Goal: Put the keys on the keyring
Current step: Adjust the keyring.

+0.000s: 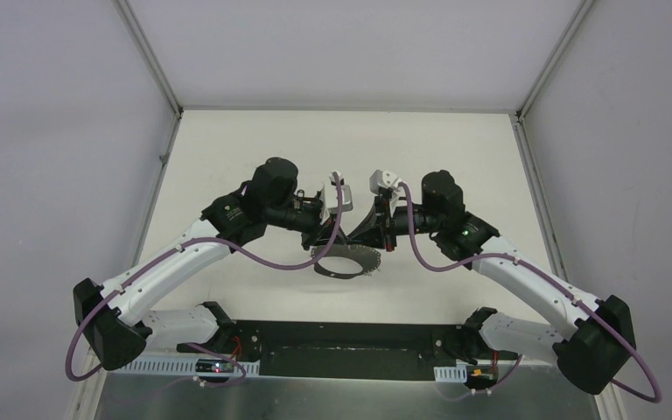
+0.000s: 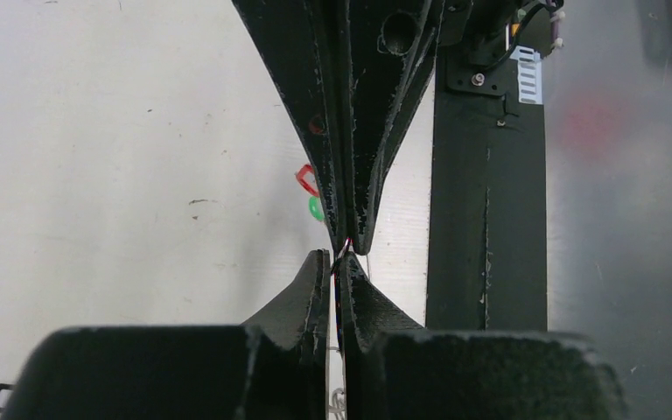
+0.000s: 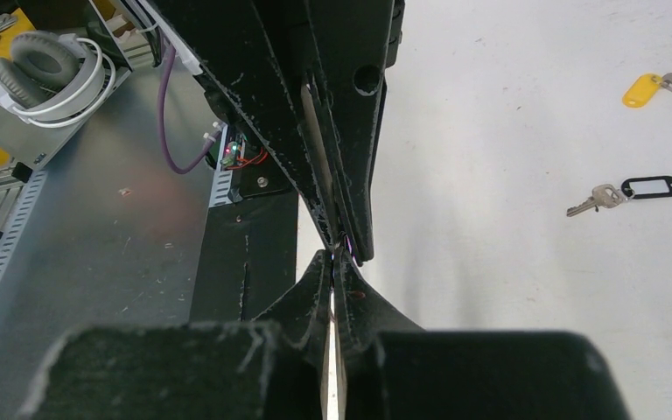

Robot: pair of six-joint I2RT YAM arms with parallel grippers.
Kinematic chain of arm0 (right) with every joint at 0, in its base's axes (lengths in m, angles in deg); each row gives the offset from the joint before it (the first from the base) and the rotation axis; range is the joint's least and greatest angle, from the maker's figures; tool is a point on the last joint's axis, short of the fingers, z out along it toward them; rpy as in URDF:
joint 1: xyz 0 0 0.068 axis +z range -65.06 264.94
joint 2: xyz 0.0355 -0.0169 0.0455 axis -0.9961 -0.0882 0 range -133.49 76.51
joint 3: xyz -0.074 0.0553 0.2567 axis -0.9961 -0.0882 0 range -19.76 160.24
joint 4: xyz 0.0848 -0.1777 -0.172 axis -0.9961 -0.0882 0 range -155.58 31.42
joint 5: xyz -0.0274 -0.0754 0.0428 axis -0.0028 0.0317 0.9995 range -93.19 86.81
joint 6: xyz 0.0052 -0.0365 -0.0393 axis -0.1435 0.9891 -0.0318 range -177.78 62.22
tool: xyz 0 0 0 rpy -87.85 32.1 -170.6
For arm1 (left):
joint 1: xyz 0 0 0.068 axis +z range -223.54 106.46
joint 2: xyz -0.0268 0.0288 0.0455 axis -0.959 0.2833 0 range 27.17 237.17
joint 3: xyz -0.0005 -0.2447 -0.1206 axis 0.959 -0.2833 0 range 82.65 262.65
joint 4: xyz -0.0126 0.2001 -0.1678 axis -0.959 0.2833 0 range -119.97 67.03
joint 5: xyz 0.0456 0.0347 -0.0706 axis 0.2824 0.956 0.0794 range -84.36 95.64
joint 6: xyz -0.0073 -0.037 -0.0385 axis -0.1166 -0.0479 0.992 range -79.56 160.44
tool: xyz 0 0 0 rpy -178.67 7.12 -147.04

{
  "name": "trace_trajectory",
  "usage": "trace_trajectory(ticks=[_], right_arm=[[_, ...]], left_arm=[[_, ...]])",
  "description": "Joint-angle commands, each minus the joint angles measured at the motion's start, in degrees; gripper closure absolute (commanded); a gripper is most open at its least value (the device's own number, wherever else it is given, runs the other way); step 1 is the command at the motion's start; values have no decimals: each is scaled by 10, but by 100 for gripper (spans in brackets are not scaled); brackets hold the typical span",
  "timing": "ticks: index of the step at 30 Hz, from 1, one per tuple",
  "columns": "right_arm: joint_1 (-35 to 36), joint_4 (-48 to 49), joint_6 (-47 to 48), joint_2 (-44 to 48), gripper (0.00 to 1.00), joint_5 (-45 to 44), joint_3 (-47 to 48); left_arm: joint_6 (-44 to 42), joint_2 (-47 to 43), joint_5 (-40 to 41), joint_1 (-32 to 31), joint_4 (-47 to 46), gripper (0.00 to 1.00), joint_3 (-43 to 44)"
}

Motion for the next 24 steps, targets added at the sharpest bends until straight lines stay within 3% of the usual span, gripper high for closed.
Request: trace_trajectory(ticks=[1, 9, 11, 14, 16, 20, 24], right_arm=[[-2, 24, -5, 2, 100, 7, 30], [-1, 22, -8, -1, 100, 5, 33], [-1, 16, -8, -1, 87, 4, 38], [-1, 7, -4, 7, 53, -11, 44], [-1, 7, 3, 26, 40, -27, 38], [-1, 10, 18, 63, 27, -58, 18], [-1, 42, 19, 83, 26, -45, -1]], left_arm=[[-11, -11, 7, -5, -5, 100, 15], [-3, -23, 22, -6, -5, 100, 13], [2, -27, 29, -6, -5, 100, 11], [13, -41, 45, -6, -14, 100, -1], [23, -57, 57, -6, -38, 100, -20], [54, -106, 72, -6, -123, 100, -79], [66, -148, 61, -6, -225, 100, -135]])
